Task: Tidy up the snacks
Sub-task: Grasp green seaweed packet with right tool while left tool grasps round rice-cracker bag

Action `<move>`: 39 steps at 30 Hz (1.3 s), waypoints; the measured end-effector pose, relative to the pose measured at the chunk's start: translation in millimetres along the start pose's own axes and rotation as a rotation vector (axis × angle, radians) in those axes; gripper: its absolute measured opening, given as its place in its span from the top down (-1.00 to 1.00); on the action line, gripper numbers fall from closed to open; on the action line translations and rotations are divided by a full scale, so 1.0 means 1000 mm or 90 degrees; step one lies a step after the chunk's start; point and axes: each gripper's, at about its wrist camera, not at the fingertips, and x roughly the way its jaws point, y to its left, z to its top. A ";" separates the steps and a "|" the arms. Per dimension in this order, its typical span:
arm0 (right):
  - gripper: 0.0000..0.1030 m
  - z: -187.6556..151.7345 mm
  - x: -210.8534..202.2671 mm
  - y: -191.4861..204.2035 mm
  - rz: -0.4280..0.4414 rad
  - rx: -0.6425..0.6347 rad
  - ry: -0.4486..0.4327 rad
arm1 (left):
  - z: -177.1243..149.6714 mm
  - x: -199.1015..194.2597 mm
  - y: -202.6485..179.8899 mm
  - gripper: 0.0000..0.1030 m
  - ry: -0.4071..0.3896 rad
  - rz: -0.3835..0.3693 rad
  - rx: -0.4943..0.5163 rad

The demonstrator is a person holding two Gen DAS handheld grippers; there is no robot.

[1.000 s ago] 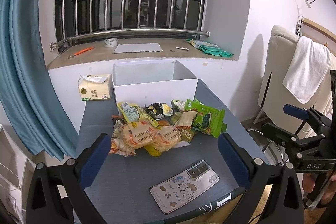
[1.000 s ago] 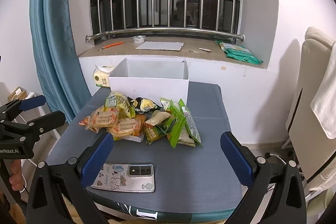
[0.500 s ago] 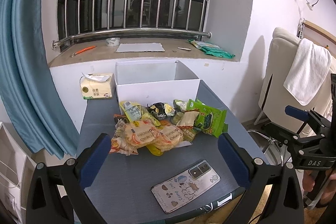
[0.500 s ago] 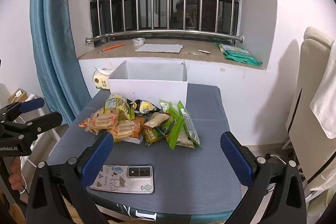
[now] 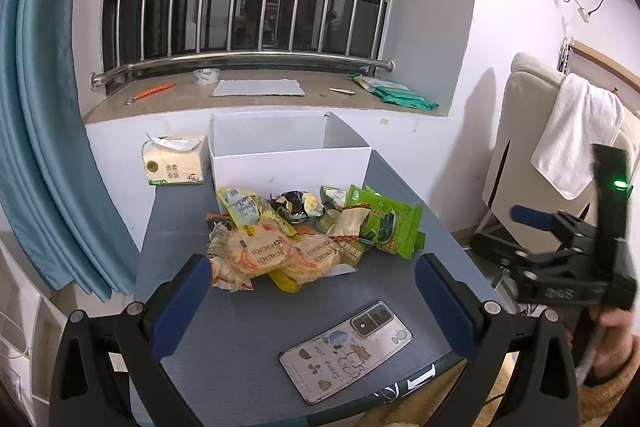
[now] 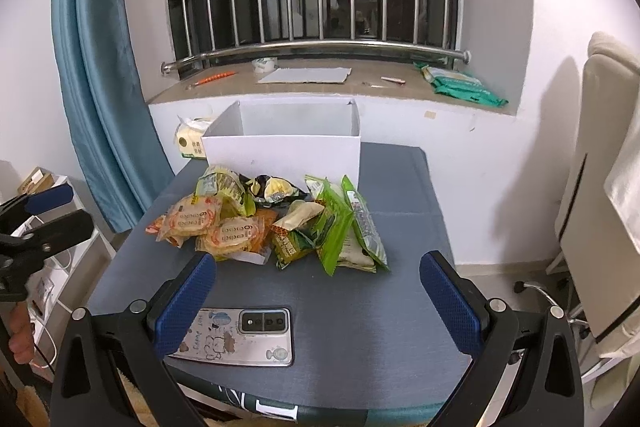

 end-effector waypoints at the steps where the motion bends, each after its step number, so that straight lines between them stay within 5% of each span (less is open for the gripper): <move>1: -1.00 0.000 0.007 -0.003 0.007 0.002 0.005 | -0.001 0.000 0.001 -1.00 -0.001 -0.001 -0.001; 11: -0.99 -0.003 0.111 -0.042 0.048 0.038 0.069 | -0.008 0.005 0.012 -1.00 0.007 -0.009 -0.013; 15: -0.84 -0.003 0.143 -0.055 0.064 0.070 0.091 | -0.013 0.009 0.020 -1.00 0.015 -0.012 -0.027; 19: -0.39 -0.001 0.162 -0.053 0.090 0.075 0.111 | -0.017 0.014 0.029 -0.99 0.025 -0.013 -0.046; 22: 0.58 -0.001 0.169 -0.046 0.079 0.055 0.121 | -0.019 0.018 0.033 -1.00 0.032 -0.018 -0.054; 23: 0.72 -0.001 0.168 -0.046 0.094 0.057 0.116 | -0.020 0.019 0.035 -1.00 0.034 -0.018 -0.055; 34: 0.74 0.013 0.097 -0.044 0.101 0.063 0.028 | -0.021 0.051 0.047 -1.00 0.059 -0.025 -0.063; 39: 0.74 0.010 0.051 -0.036 0.134 0.060 -0.024 | -0.010 0.100 0.048 -1.00 0.087 -0.039 0.050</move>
